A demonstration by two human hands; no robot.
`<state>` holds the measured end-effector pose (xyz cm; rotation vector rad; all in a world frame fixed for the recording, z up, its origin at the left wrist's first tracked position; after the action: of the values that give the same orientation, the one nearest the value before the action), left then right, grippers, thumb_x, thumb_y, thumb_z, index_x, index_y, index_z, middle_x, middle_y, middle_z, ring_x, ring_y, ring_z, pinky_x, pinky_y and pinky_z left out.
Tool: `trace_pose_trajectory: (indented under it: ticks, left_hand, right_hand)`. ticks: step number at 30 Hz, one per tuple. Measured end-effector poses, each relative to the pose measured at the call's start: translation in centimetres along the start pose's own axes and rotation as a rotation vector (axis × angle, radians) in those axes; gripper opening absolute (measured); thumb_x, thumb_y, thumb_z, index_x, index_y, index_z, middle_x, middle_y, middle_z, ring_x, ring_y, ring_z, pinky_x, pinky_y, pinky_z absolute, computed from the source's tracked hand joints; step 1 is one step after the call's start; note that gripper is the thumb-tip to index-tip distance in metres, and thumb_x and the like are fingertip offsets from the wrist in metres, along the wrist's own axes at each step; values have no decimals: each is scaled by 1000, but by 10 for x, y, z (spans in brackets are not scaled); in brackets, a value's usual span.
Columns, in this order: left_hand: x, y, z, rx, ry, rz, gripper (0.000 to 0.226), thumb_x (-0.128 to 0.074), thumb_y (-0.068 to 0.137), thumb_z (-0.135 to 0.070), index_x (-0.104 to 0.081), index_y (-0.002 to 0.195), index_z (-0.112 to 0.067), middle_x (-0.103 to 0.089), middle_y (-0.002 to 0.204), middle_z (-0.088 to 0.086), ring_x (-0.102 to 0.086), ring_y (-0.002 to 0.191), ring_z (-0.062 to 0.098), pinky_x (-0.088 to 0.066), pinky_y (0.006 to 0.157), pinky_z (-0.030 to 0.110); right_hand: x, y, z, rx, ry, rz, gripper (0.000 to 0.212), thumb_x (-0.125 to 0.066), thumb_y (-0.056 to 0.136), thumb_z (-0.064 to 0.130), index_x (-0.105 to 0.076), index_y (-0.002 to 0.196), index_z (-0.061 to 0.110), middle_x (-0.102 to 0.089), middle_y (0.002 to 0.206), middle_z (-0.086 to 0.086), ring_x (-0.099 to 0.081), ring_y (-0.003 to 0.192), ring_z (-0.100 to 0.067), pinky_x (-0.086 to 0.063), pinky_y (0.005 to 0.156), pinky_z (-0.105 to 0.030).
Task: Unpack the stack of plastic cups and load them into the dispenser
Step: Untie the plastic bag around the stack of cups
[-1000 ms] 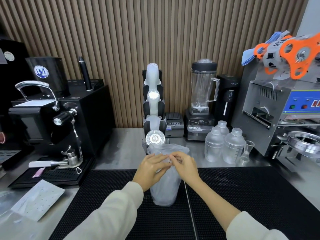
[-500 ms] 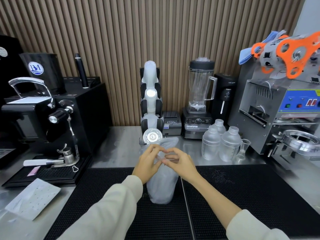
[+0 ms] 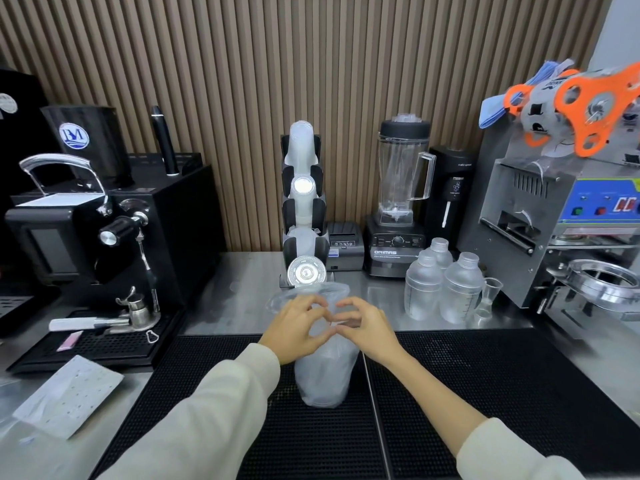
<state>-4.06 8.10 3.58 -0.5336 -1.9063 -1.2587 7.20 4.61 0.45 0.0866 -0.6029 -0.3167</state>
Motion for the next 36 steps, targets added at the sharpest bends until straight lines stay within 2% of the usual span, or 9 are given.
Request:
trace_pose_trajectory:
  ticks: [4, 6, 11, 15, 19, 22, 25, 30, 36]
  left_hand:
    - [-1, -2, 4, 1, -6, 4, 33, -46, 83, -42, -68, 85, -17, -62, 105, 1, -60, 92, 20, -51, 83, 37]
    - [-1, -3, 3, -16, -6, -15, 27, -48, 85, -38, -66, 86, -18, -62, 106, 0, -59, 89, 18, -51, 81, 35]
    - [-1, -9, -11, -227, 140, -13, 8, -51, 87, -31, -58, 87, -28, -60, 114, -1, -50, 92, 14, -47, 79, 30]
    - [0, -9, -19, -301, 287, -32, 15, -55, 86, -31, -59, 100, -31, -61, 118, -6, -49, 100, 16, -40, 83, 30]
    - [3, -5, -17, -233, 297, -81, 57, -78, 63, -6, -55, 108, -32, -66, 112, -10, -59, 100, 21, -45, 81, 30]
    - [8, -4, -23, -219, 232, -151, 40, -67, 68, -4, -60, 100, -28, -69, 95, -9, -52, 83, 11, -42, 69, 22]
    - [13, -3, -33, -226, 222, -203, 25, -49, 75, -8, -65, 85, -24, -65, 83, -8, -45, 74, 9, -41, 58, 20]
    - [27, 2, -41, -206, 183, -274, 21, -50, 77, -8, -67, 80, -21, -64, 84, -5, -45, 73, 10, -35, 57, 17]
    - [33, -4, -43, -264, 223, -282, 21, -52, 78, -3, -68, 80, -16, -65, 83, -2, -42, 75, 12, -31, 68, 18]
  right_hand:
    - [-2, -2, 4, -2, -232, 55, 38, -70, 81, 25, -56, 117, 28, -72, 105, 6, -66, 98, -8, -50, 88, -26]
    - [-1, -3, 8, 23, -354, 56, 35, -65, 84, 25, -56, 118, 28, -73, 103, 9, -65, 100, -9, -46, 85, -27]
    - [10, -1, 13, 33, -363, -50, 23, -60, 87, 21, -60, 109, 26, -75, 97, 11, -67, 98, -9, -47, 80, -25]
    - [16, -3, 19, 50, -344, -125, 24, -58, 87, 18, -62, 110, 25, -75, 98, 11, -67, 98, -10, -49, 82, -28]
    - [23, -5, 26, 82, -430, -169, 27, -54, 90, 20, -58, 116, 25, -73, 102, 13, -66, 101, -12, -46, 80, -28]
    - [25, -5, 29, 102, -492, -200, 28, -52, 90, 19, -57, 118, 23, -73, 103, 12, -67, 98, -17, -46, 75, -30]
    - [28, -5, 23, 66, -459, -259, 27, -54, 88, 18, -58, 115, 20, -74, 99, 9, -68, 93, -23, -49, 74, -33]
    - [35, -9, 5, -135, -135, -410, 18, -61, 82, 10, -57, 98, 15, -75, 84, 4, -68, 86, -21, -45, 65, -27]
    - [53, -11, 5, -153, -129, -597, 9, -59, 83, 7, -54, 91, 11, -71, 75, -9, -66, 76, -32, -49, 64, -37]
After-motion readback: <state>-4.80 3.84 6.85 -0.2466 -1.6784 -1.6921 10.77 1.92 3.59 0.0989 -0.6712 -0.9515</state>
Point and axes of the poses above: each hand's wrist, its own y-axis towards the middle knuckle, its own x-axis out of the back of the hand, z = x × y, the point moved 10 cm from there along y, towards the middle knuckle
